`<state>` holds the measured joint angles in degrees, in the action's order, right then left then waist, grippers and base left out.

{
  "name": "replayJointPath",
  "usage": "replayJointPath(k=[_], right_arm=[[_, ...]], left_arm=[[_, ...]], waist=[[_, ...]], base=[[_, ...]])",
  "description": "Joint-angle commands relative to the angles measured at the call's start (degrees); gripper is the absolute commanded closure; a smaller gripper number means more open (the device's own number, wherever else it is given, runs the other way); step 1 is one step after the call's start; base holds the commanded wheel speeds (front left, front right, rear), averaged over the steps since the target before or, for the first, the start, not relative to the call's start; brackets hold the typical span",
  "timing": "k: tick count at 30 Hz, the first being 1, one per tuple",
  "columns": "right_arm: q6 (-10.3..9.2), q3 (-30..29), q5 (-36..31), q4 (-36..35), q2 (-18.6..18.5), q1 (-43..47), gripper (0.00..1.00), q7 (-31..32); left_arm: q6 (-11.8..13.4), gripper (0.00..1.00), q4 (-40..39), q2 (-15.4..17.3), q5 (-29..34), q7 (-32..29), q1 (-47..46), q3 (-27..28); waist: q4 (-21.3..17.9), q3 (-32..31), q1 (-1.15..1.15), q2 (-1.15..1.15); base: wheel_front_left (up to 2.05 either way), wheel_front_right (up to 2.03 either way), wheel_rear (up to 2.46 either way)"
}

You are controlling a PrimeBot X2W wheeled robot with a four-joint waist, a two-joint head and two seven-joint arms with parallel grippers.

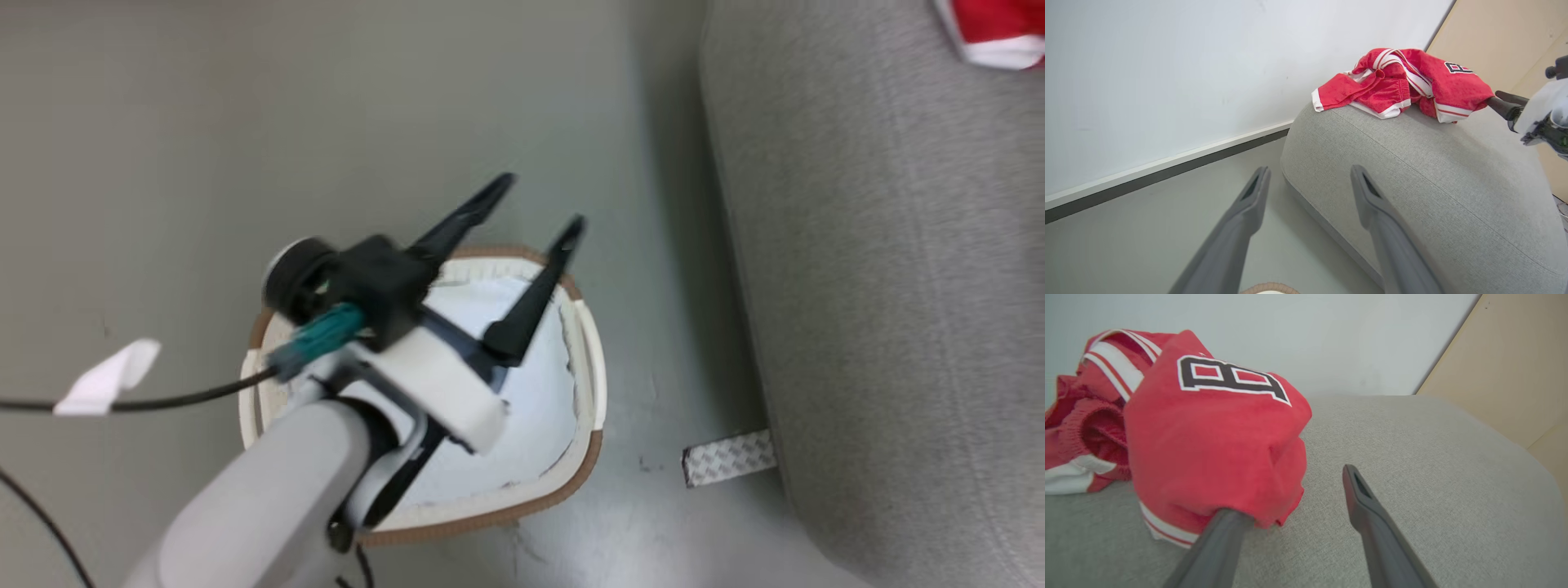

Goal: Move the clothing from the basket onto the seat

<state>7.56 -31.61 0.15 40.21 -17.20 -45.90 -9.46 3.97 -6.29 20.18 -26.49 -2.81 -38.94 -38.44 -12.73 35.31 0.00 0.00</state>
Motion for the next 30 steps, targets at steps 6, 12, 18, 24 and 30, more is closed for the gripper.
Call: replayJointPath(k=[6,12,18,24,30], right_arm=[[-0.13,4.6,1.4,-7.0,3.1,9.1,0.0,-3.9],[-0.14,11.1,2.0,-18.1,7.7,20.5,0.0,-4.9],[-0.13,16.9,-1.5,-27.5,11.4,31.1,0.0,-5.2],[-0.13,22.1,-2.2,-31.3,13.7,38.8,0.0,-5.3],[-0.13,24.2,-0.6,-31.5,14.2,45.0,0.0,-5.6]], left_arm=[[2.2,0.0,0.3,1.8,-4.2,4.5,7.1,4.1],[5.1,0.0,2.3,1.6,-5.5,10.1,15.1,6.1],[9.1,0.0,6.1,1.4,-6.0,14.7,22.8,7.8],[11.3,0.0,11.0,2.0,-6.6,17.4,30.5,11.5],[10.8,0.0,12.2,1.1,-4.2,18.0,36.8,15.8]], waist=[[-1.2,-8.6,0.0,0.0],[1.7,-17.2,0.0,0.0],[5.9,-25.3,0.0,0.0],[9.2,-31.3,0.0,0.0],[11.3,-35.5,0.0,0.0]], base=[[0.0,0.0,0.0],[0.0,0.0,0.0],[0.0,0.0,0.0],[0.0,0.0,0.0],[0.0,0.0,0.0]])
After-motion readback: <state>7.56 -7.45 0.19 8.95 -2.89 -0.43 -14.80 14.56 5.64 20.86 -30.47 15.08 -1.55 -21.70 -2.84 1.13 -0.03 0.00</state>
